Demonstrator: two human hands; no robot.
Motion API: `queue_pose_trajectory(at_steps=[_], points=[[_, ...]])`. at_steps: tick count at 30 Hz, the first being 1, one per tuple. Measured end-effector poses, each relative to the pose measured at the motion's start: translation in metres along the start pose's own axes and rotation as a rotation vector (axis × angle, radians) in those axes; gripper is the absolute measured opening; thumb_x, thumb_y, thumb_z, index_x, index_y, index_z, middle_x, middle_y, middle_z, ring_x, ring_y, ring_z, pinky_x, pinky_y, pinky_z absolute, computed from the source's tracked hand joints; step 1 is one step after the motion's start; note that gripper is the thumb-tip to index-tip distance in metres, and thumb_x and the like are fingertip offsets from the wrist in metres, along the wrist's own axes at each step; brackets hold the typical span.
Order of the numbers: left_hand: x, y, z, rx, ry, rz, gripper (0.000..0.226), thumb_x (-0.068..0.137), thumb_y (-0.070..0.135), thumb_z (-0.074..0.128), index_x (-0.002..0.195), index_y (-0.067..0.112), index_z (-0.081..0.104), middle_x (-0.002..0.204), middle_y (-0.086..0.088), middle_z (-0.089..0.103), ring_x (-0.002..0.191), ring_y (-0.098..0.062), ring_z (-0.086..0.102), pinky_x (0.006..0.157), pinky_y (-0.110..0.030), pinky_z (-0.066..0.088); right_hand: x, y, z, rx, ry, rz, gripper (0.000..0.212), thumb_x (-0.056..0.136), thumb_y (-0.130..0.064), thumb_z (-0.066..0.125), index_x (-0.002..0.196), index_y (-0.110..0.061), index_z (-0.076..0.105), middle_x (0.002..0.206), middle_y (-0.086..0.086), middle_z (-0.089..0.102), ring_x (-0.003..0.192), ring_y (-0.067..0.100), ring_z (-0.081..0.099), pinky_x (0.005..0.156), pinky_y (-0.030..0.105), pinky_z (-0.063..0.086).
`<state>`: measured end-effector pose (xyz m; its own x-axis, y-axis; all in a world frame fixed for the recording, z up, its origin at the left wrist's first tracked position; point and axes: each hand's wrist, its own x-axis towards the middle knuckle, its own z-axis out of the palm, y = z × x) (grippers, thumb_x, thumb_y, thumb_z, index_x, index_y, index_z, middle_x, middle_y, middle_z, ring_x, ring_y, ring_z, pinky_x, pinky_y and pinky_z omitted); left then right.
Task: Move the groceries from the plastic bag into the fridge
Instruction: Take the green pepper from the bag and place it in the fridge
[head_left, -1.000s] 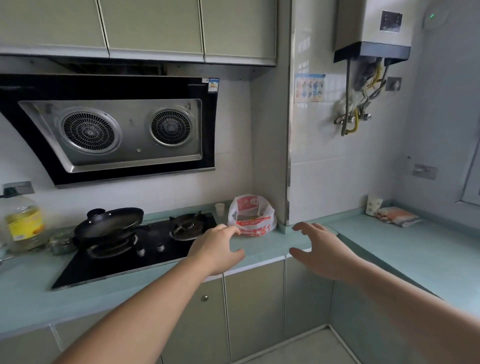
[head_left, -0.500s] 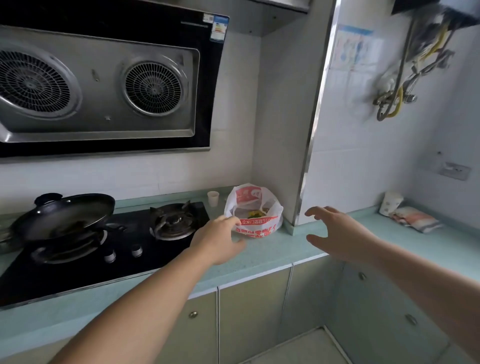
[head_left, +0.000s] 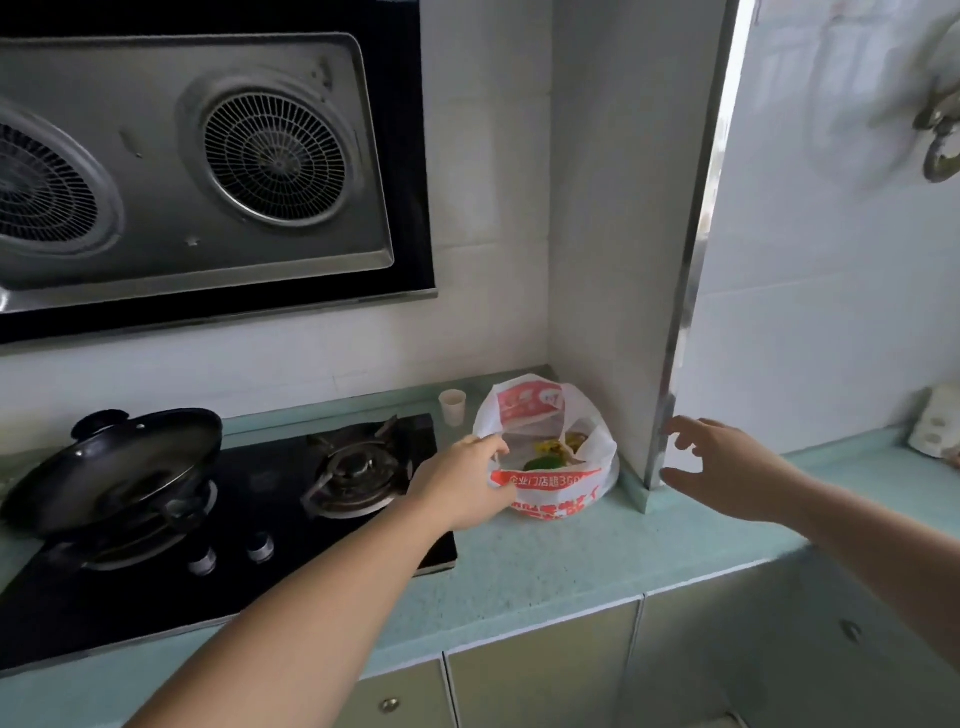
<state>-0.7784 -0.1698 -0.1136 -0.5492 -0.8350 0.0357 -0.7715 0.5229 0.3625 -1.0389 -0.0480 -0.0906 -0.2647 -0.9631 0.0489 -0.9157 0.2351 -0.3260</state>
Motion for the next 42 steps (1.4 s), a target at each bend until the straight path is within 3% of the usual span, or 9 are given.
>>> queue_pose_trajectory(at_steps=[6,13,16,21,23,27,31,37,42], points=[[0.057,-0.009,0.031,-0.024,-0.034,-0.050,0.048,0.086,0.045,0.057,0.131,0.034,0.046,0.134,0.008,0.051,0.102,-0.014,0.056,0.081,-0.037,0.052,0.069,0.020,0.026,0.058,-0.087,-0.032,0.044,0.089,-0.033,0.064,0.130,-0.023,0.050,0.123,0.003,0.061,0.089,0.017,0.053,0.077,0.023,0.043],[0.139,-0.032,0.080,-0.202,-0.077,-0.044,0.049,0.088,0.038,0.061,0.135,0.028,0.048,0.138,0.004,0.050,0.115,-0.016,0.055,0.083,-0.028,0.047,0.146,0.023,0.068,0.099,-0.139,-0.006,0.038,0.091,-0.031,0.061,0.127,-0.025,0.053,0.121,0.000,0.062,0.094,0.017,0.061,0.078,0.021,0.052],[0.181,-0.045,0.110,-0.226,-0.051,-0.028,0.045,0.089,0.035,0.062,0.132,0.028,0.050,0.130,0.003,0.058,0.111,-0.017,0.059,0.087,-0.034,0.053,0.173,0.020,0.092,0.080,-0.134,0.038,0.035,0.093,-0.032,0.058,0.126,-0.024,0.055,0.119,-0.001,0.063,0.096,0.017,0.061,0.083,0.027,0.055],[0.232,-0.071,0.163,-0.223,-0.123,-0.059,0.037,0.092,0.025,0.058,0.127,0.029,0.052,0.126,0.004,0.063,0.101,-0.016,0.065,0.080,-0.037,0.057,0.204,0.020,0.138,0.025,-0.232,0.037,0.039,0.098,-0.030,0.047,0.136,-0.022,0.049,0.133,0.000,0.058,0.114,0.019,0.058,0.096,0.031,0.051],[0.244,-0.075,0.175,-0.226,-0.139,-0.064,0.034,0.093,0.024,0.057,0.126,0.028,0.053,0.124,0.004,0.064,0.100,-0.016,0.065,0.079,-0.036,0.058,0.218,0.024,0.152,0.026,-0.252,0.041,0.035,0.101,-0.027,0.042,0.135,-0.022,0.049,0.132,0.001,0.058,0.109,0.019,0.061,0.088,0.027,0.053],[0.260,-0.081,0.193,-0.250,-0.180,-0.041,0.039,0.092,0.019,0.058,0.130,0.026,0.052,0.129,0.004,0.061,0.109,-0.017,0.062,0.087,-0.035,0.056,0.244,0.038,0.184,0.027,-0.286,0.070,0.030,0.103,-0.024,0.036,0.127,-0.026,0.054,0.112,0.002,0.062,0.078,0.010,0.066,0.065,0.024,0.060],[0.270,-0.082,0.202,-0.298,-0.277,-0.036,0.056,0.083,0.019,0.067,0.135,0.026,0.048,0.135,0.002,0.053,0.119,-0.019,0.054,0.094,-0.037,0.052,0.261,0.061,0.206,-0.021,-0.334,0.126,0.027,0.099,-0.021,0.047,0.123,-0.021,0.057,0.099,-0.001,0.061,0.077,0.012,0.065,0.066,0.026,0.060],[0.289,-0.061,0.198,-0.238,-0.462,0.022,0.082,0.068,0.028,0.077,0.139,0.038,0.037,0.144,0.006,0.037,0.128,-0.019,0.039,0.099,-0.042,0.047,0.267,0.096,0.216,-0.077,-0.439,0.149,0.056,0.081,-0.035,0.071,0.130,-0.024,0.047,0.100,-0.007,0.061,0.087,0.016,0.062,0.069,0.031,0.058],[0.294,-0.054,0.210,-0.124,-0.560,0.120,0.089,0.061,0.036,0.082,0.138,0.038,0.037,0.141,0.007,0.039,0.125,-0.021,0.041,0.095,-0.043,0.049,0.273,0.109,0.222,-0.008,-0.462,0.144,0.077,0.069,-0.043,0.079,0.134,-0.032,0.039,0.111,-0.010,0.054,0.094,0.013,0.055,0.073,0.030,0.054]])
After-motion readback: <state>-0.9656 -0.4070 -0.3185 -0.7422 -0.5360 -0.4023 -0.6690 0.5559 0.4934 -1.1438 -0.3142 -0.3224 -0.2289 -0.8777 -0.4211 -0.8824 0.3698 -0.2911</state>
